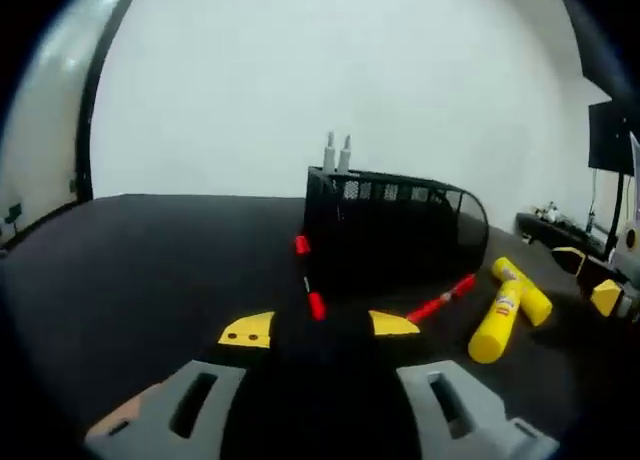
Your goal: Pick up pens and glue sticks and place them into the holder.
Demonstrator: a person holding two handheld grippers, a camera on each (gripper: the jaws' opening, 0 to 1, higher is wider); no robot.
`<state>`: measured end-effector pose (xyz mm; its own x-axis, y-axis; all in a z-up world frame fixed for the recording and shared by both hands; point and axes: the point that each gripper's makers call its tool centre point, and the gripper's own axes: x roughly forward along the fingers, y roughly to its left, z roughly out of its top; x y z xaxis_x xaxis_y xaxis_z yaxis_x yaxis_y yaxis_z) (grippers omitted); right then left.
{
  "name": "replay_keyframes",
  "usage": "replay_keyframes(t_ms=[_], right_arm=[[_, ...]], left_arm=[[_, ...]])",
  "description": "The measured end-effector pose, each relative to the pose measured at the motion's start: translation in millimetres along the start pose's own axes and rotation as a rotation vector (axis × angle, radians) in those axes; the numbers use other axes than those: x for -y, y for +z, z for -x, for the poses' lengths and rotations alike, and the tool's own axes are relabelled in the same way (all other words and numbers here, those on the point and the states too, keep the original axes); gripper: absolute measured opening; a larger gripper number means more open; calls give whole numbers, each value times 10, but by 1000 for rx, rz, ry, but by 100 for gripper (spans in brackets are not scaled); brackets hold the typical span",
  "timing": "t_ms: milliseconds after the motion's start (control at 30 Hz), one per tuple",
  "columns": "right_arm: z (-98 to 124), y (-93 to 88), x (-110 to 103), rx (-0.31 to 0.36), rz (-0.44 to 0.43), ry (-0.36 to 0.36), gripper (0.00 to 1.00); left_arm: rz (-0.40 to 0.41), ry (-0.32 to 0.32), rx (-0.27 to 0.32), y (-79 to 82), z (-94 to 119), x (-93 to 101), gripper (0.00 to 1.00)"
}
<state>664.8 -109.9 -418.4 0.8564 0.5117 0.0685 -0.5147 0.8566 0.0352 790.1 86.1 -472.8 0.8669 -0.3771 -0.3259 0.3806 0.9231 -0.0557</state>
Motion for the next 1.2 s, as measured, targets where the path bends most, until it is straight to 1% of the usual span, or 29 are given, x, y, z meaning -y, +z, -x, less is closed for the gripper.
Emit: replay_keyframes(t_ms=[100, 233, 333, 433, 600, 700, 767, 833, 967, 1100, 1200], right_arm=[[5, 9, -6, 4, -5, 3, 59], [9, 19, -12, 9, -11, 5, 59], [11, 21, -15, 10, -11, 6, 59], [12, 22, -16, 11, -10, 6, 58], [14, 24, -17, 13, -11, 6, 58], [15, 23, -16, 13, -9, 5, 58], [15, 21, -16, 12, -6, 5, 58], [13, 18, -15, 11, -4, 5, 58], [14, 20, -12, 12, -5, 4, 58], [16, 21, -6, 13, -6, 3, 57], [16, 23, 3, 15, -10, 2, 57]], left_arm=[[-11, 8, -4, 14, -81, 8, 28], [-23, 15, 0, 35, -154, 28, 28], [-11, 23, -7, 12, -199, 30, 27], [-20, 30, -11, -7, -235, 41, 26], [-19, 46, -20, -31, -290, 7, 19], [-22, 49, -25, -45, -312, -8, 19], [-25, 53, -29, -54, -323, -18, 17], [-30, 62, -36, -65, -330, -36, 13], [-28, 72, -36, -67, -331, -65, 10], [-32, 85, -36, -62, -308, -91, 9], [-35, 96, -15, -6, -235, -129, 9]])
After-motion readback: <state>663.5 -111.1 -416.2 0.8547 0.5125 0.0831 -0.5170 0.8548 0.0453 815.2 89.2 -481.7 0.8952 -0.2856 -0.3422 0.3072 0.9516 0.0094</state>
